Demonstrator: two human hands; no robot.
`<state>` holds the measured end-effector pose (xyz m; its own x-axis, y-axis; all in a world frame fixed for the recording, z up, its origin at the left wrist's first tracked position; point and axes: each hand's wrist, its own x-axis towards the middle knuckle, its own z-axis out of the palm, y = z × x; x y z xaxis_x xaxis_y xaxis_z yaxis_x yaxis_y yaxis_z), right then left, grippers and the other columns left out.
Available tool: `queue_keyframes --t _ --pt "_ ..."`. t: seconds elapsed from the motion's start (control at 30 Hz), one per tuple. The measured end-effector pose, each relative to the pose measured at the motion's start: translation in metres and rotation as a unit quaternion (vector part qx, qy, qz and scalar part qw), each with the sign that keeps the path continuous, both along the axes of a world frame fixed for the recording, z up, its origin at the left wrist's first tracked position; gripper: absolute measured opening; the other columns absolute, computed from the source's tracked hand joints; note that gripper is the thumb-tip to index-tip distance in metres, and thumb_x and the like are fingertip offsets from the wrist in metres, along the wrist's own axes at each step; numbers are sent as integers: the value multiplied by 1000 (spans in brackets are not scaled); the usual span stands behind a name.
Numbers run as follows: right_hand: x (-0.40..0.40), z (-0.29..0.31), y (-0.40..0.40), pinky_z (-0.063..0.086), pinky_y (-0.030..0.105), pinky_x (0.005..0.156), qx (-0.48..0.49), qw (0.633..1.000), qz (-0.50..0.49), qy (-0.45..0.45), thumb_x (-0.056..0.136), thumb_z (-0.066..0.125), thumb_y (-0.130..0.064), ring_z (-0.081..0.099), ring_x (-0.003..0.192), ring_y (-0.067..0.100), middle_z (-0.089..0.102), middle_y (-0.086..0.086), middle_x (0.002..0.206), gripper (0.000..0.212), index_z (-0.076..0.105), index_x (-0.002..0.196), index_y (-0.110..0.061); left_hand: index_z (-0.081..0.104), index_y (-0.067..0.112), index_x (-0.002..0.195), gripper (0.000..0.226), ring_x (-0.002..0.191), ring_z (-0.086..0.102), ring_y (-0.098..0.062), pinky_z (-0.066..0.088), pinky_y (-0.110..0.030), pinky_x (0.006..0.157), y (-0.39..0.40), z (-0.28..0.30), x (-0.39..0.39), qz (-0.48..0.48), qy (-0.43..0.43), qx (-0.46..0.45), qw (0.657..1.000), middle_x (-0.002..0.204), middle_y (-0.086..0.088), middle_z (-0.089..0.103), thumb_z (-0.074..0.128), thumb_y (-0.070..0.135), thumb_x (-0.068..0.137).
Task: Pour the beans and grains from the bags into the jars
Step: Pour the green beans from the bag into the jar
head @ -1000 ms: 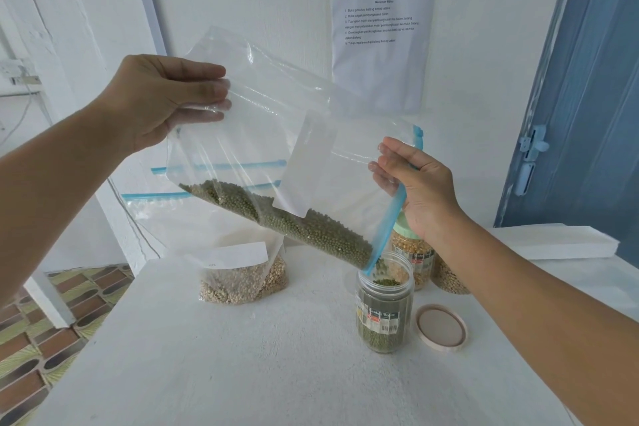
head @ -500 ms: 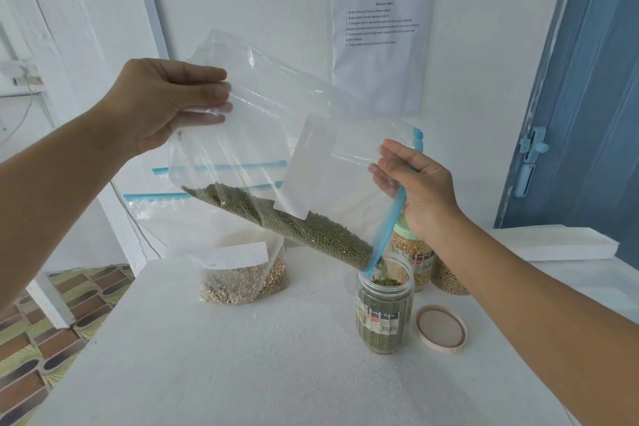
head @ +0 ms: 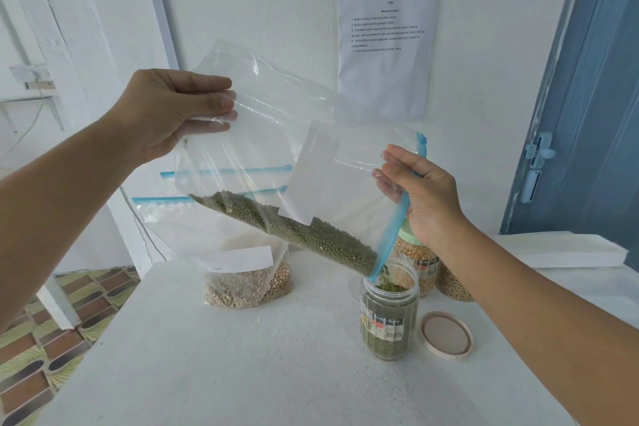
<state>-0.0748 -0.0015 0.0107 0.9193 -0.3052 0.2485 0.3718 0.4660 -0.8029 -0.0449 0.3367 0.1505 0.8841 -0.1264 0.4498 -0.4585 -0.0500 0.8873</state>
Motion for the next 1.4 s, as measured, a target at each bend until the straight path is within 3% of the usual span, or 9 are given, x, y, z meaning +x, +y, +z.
queue_keyframes --t 1.4 --pt "-1 -2 -4 62 31 82 9 1000 -9 3 87 74 9 76 97 32 79 6 108 28 78 107 -9 77 6 110 33 93 79 -27 64 -35 83 -12 6 -3 0 -7 16 1000 107 -12 80 82 1 78"
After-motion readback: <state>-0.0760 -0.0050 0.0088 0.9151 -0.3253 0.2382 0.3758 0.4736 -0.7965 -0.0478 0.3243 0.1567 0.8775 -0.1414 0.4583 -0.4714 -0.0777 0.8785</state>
